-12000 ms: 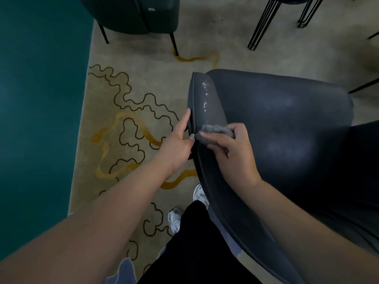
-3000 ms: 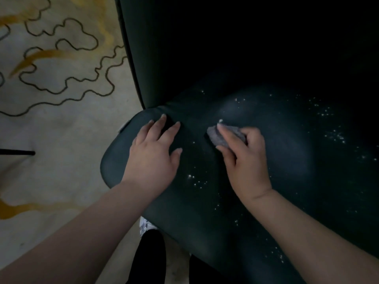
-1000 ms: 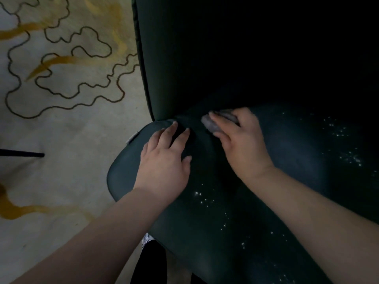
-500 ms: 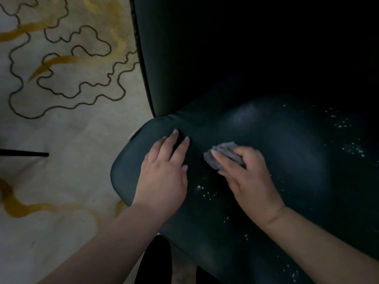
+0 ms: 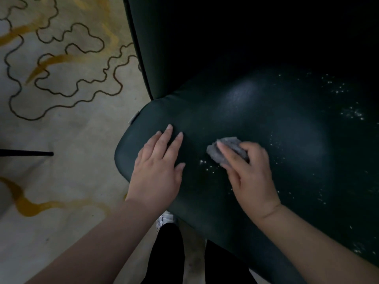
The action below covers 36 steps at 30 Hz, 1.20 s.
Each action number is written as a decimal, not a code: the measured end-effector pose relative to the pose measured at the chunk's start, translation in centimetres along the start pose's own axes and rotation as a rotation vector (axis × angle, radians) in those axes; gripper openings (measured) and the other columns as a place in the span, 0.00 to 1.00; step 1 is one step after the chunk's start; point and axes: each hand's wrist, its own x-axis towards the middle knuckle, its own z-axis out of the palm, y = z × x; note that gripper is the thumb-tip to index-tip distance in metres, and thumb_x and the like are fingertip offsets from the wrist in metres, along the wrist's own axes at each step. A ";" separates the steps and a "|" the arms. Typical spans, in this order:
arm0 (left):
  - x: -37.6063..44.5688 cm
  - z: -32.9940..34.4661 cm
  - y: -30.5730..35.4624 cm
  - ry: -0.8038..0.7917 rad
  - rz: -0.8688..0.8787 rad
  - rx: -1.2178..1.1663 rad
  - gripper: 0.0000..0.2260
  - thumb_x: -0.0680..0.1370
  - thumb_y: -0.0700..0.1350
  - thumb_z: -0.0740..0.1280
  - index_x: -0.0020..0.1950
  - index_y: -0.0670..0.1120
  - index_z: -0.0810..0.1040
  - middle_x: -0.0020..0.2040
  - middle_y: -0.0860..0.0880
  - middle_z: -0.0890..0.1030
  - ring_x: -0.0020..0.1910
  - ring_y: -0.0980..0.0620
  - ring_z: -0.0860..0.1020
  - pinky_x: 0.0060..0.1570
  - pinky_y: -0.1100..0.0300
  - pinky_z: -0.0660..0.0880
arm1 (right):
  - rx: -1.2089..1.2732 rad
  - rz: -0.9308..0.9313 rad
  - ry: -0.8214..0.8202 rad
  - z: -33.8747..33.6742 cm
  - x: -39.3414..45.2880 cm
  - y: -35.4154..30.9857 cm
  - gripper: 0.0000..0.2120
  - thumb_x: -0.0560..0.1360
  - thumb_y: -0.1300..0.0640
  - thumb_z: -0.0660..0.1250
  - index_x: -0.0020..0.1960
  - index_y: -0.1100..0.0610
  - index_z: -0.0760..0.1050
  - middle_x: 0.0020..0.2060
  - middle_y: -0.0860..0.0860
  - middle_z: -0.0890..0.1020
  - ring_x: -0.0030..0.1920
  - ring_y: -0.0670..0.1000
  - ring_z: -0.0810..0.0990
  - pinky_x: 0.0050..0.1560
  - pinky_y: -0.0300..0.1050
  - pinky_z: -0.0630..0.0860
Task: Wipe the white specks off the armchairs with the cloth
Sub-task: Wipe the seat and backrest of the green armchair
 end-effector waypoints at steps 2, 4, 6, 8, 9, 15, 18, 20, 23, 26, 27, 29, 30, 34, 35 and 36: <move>-0.3 -0.1 -0.1 -0.001 -0.012 -0.001 0.30 0.76 0.50 0.68 0.76 0.50 0.63 0.77 0.48 0.60 0.73 0.46 0.60 0.70 0.49 0.61 | -0.021 0.070 0.074 0.3 2.3 0.0 0.23 0.74 0.62 0.66 0.69 0.54 0.73 0.52 0.58 0.72 0.51 0.56 0.70 0.53 0.46 0.70; -0.3 -0.2 -0.1 -0.019 -0.028 0.004 0.30 0.77 0.51 0.67 0.76 0.52 0.61 0.78 0.48 0.58 0.74 0.46 0.58 0.70 0.48 0.59 | -0.007 0.158 0.128 1.2 5.4 -0.6 0.23 0.75 0.62 0.65 0.70 0.54 0.72 0.54 0.59 0.72 0.53 0.57 0.70 0.55 0.47 0.71; -0.3 -0.2 -0.2 -0.050 -0.047 0.003 0.29 0.78 0.53 0.64 0.77 0.54 0.59 0.79 0.48 0.55 0.75 0.45 0.56 0.71 0.46 0.57 | 0.003 0.153 0.097 2.2 6.4 -2.2 0.24 0.74 0.62 0.67 0.70 0.54 0.72 0.56 0.58 0.72 0.55 0.57 0.71 0.55 0.50 0.73; -0.4 -0.3 -0.4 -0.054 -0.047 0.005 0.29 0.78 0.54 0.63 0.77 0.56 0.58 0.79 0.48 0.53 0.76 0.44 0.55 0.72 0.46 0.56 | -0.001 0.047 0.027 3.0 4.2 -3.1 0.23 0.75 0.60 0.67 0.69 0.52 0.72 0.56 0.57 0.73 0.55 0.56 0.71 0.55 0.47 0.73; -0.5 -0.3 -0.5 -0.052 -0.042 0.004 0.29 0.78 0.54 0.63 0.77 0.55 0.58 0.79 0.47 0.53 0.76 0.44 0.55 0.72 0.46 0.56 | 0.028 0.031 -0.010 3.1 2.3 -3.2 0.20 0.77 0.57 0.65 0.69 0.51 0.73 0.57 0.55 0.73 0.55 0.52 0.70 0.57 0.42 0.70; -1.0 -0.4 -0.8 -0.067 -0.045 -0.012 0.29 0.78 0.54 0.62 0.78 0.56 0.57 0.79 0.48 0.51 0.76 0.45 0.53 0.73 0.47 0.54 | -0.027 0.104 0.099 1.8 -0.5 -0.7 0.19 0.78 0.56 0.65 0.68 0.53 0.74 0.52 0.57 0.73 0.53 0.54 0.72 0.54 0.47 0.72; -1.0 -0.4 -0.7 -0.063 -0.049 -0.024 0.29 0.79 0.54 0.62 0.78 0.56 0.56 0.79 0.49 0.51 0.76 0.45 0.52 0.73 0.48 0.53 | -0.003 0.203 0.217 2.4 1.9 -1.8 0.21 0.77 0.58 0.63 0.70 0.55 0.72 0.54 0.60 0.73 0.53 0.58 0.72 0.54 0.54 0.74; -1.0 -0.4 -0.6 -0.066 -0.052 -0.034 0.29 0.79 0.54 0.62 0.78 0.56 0.57 0.79 0.49 0.51 0.76 0.46 0.52 0.73 0.49 0.53 | 0.036 0.134 0.148 3.5 0.3 -3.1 0.20 0.78 0.55 0.61 0.70 0.54 0.71 0.56 0.58 0.72 0.55 0.56 0.72 0.53 0.53 0.75; -1.0 -0.3 -0.6 -0.053 -0.048 -0.035 0.28 0.78 0.52 0.63 0.77 0.55 0.58 0.79 0.48 0.53 0.76 0.45 0.53 0.72 0.48 0.55 | 0.004 -0.036 0.029 3.7 -4.1 -3.2 0.22 0.78 0.57 0.62 0.71 0.50 0.67 0.56 0.55 0.70 0.50 0.60 0.74 0.45 0.57 0.77; -1.0 -0.1 -0.6 -0.041 -0.043 -0.029 0.28 0.78 0.51 0.65 0.77 0.53 0.60 0.79 0.47 0.55 0.75 0.44 0.56 0.72 0.47 0.56 | -0.069 -0.001 0.094 2.7 -3.7 -1.5 0.22 0.77 0.59 0.64 0.70 0.50 0.69 0.53 0.58 0.73 0.47 0.61 0.74 0.45 0.58 0.75; -1.0 -0.1 -0.6 -0.045 -0.049 -0.027 0.28 0.78 0.51 0.65 0.77 0.54 0.60 0.79 0.47 0.55 0.75 0.44 0.55 0.72 0.47 0.56 | -0.062 0.063 0.138 2.6 -2.6 -1.2 0.23 0.76 0.61 0.66 0.70 0.51 0.71 0.52 0.59 0.74 0.48 0.61 0.74 0.46 0.58 0.74; -0.9 0.0 -0.5 -0.040 -0.053 -0.024 0.28 0.78 0.51 0.64 0.77 0.54 0.60 0.79 0.48 0.55 0.75 0.44 0.55 0.72 0.48 0.55 | -0.045 0.173 0.222 2.9 -0.3 -1.3 0.24 0.74 0.64 0.69 0.69 0.53 0.73 0.53 0.59 0.74 0.50 0.60 0.73 0.50 0.56 0.75; -0.9 0.0 -0.5 -0.035 -0.053 -0.024 0.28 0.78 0.51 0.64 0.77 0.54 0.60 0.79 0.48 0.55 0.75 0.44 0.55 0.72 0.48 0.56 | -0.028 0.185 0.231 3.3 0.2 -1.8 0.22 0.75 0.63 0.67 0.69 0.54 0.73 0.54 0.59 0.74 0.52 0.59 0.72 0.52 0.55 0.75; -0.9 -0.1 -0.6 -0.032 -0.045 -0.026 0.28 0.78 0.51 0.64 0.77 0.53 0.61 0.78 0.47 0.55 0.75 0.44 0.56 0.71 0.46 0.57 | 0.055 0.041 0.078 4.8 -3.3 -3.6 0.16 0.80 0.50 0.61 0.67 0.48 0.72 0.57 0.51 0.72 0.55 0.56 0.72 0.52 0.56 0.76; -0.8 -0.1 -0.7 -0.031 -0.040 -0.022 0.28 0.77 0.50 0.65 0.77 0.53 0.61 0.78 0.47 0.56 0.75 0.43 0.56 0.71 0.46 0.57 | 0.019 -0.028 0.061 4.8 -4.1 -3.7 0.19 0.79 0.53 0.62 0.69 0.48 0.70 0.56 0.51 0.71 0.54 0.57 0.73 0.49 0.57 0.76; -0.8 -0.1 -0.7 -0.029 -0.038 -0.021 0.28 0.77 0.50 0.65 0.77 0.53 0.61 0.78 0.47 0.56 0.75 0.43 0.57 0.71 0.46 0.57 | 0.005 -0.074 0.049 4.7 -4.1 -3.5 0.21 0.77 0.55 0.63 0.70 0.48 0.68 0.56 0.52 0.70 0.52 0.59 0.73 0.47 0.58 0.76</move>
